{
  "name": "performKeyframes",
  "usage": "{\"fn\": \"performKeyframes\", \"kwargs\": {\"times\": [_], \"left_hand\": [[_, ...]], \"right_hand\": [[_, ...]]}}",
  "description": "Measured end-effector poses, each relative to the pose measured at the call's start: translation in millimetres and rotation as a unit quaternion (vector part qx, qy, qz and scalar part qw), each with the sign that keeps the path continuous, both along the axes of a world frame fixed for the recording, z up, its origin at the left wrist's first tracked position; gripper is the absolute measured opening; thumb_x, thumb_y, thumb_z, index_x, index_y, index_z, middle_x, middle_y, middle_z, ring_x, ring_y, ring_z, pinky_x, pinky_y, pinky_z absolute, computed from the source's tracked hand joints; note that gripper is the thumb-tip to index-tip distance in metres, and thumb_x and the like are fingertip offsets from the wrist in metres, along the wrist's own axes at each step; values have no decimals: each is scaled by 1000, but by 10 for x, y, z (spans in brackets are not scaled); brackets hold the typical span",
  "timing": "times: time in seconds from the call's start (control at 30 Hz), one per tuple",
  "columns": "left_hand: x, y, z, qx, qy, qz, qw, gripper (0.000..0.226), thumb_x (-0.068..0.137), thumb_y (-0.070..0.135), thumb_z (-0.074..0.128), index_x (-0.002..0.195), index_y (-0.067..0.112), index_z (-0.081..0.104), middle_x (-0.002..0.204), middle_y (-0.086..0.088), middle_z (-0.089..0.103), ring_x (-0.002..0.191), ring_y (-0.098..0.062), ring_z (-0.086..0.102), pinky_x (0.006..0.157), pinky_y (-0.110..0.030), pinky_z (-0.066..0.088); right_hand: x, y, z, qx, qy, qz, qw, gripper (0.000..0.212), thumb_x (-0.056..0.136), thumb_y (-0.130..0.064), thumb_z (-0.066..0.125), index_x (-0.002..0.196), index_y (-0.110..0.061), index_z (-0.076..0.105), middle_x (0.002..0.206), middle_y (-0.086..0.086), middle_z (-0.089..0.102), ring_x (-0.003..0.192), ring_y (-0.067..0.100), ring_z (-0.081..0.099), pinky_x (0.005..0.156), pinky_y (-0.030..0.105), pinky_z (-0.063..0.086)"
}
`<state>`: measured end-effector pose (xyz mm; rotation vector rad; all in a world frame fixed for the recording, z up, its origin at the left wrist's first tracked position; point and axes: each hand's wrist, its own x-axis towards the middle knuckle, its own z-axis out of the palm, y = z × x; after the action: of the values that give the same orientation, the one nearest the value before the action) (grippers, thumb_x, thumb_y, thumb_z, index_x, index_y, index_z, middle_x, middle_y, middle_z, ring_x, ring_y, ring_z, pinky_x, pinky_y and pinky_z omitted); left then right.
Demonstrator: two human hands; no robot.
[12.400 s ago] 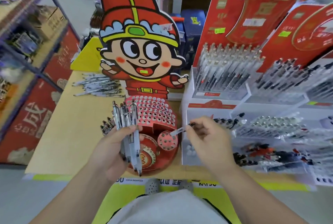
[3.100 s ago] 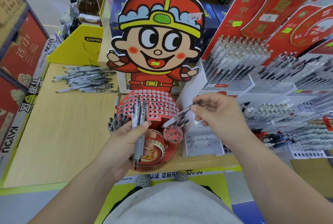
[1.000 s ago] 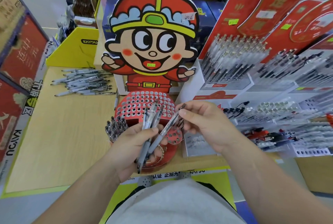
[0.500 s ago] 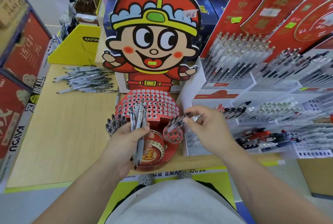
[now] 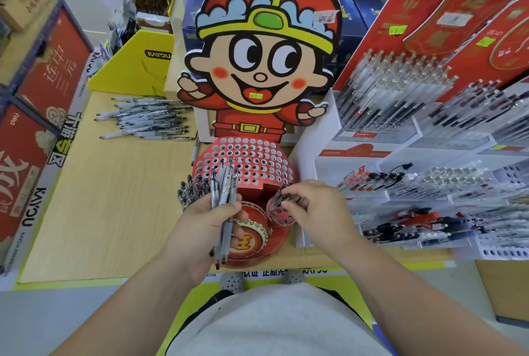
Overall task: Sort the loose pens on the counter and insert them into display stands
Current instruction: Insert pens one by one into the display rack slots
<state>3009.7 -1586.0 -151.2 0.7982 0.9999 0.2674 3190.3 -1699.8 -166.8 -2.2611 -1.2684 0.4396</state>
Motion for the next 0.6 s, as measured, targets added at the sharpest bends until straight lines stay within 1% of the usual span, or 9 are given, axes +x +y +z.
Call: {"fn": "performKeyframes", "kwargs": {"times": [0.1,0.13,0.17,0.27,0.33,0.4,0.5,0.6], "left_hand": [[-9,4,3,-1,-5,-1,1000,18,99,9,59,116,5,64,77,-9,68,58,-20,57,51,-31,47],[-12,5,5,-1,-7,-2,1000,18,99,10,59,115,5,64,77,-9,68,58,-20,57,52,-31,47],[-15,6,8,-2,-9,-3,1000,17,99,10,59,115,6,64,76,-9,68,58,-19,57,52,-31,47],[-18,9,17,1,-14,-9,1000,16,99,11,59,114,7,64,77,-9,68,59,-19,57,53,-32,46],[-17,10,19,2,-17,-12,1000,15,99,11,59,113,7,64,77,-9,68,59,-19,57,54,-33,46],[-17,12,21,-1,-19,-15,1000,15,99,11,59,112,8,65,78,-10,68,59,-19,57,54,-33,46],[-30,11,14,-12,-26,-22,999,15,99,12,58,111,8,67,83,-13,68,59,-21,57,53,-33,46],[-50,7,13,-20,-37,-36,998,19,99,13,56,111,8,69,87,-15,67,60,-22,56,54,-33,46]], "right_hand": [[4,21,-51,-8,1,0,1000,20,86,-21,77,105,-25,77,87,-16,59,70,-5,53,69,13,42],[6,30,-58,-13,-1,0,1000,20,86,-22,76,106,-27,77,86,-17,58,71,-5,53,68,11,41],[6,45,-63,-20,-4,0,1000,20,87,-23,76,106,-27,77,85,-16,58,71,-2,54,67,12,41],[-7,84,-52,-35,-19,7,999,22,87,-24,76,108,-28,76,85,-15,58,75,3,54,70,20,45],[-24,104,-35,-45,-26,7,999,23,87,-25,75,110,-28,76,87,-17,57,76,2,52,71,20,44],[-37,110,-27,-56,-28,7,998,24,89,-27,74,112,-29,76,92,-14,62,78,1,51,71,19,42],[-51,121,-18,-65,-35,5,997,24,91,-28,72,114,-30,75,100,-9,68,84,7,59,73,22,46],[-61,134,13,-83,-41,7,996,25,90,-30,71,116,-31,74,98,-11,67,90,11,62,73,23,46]]}}
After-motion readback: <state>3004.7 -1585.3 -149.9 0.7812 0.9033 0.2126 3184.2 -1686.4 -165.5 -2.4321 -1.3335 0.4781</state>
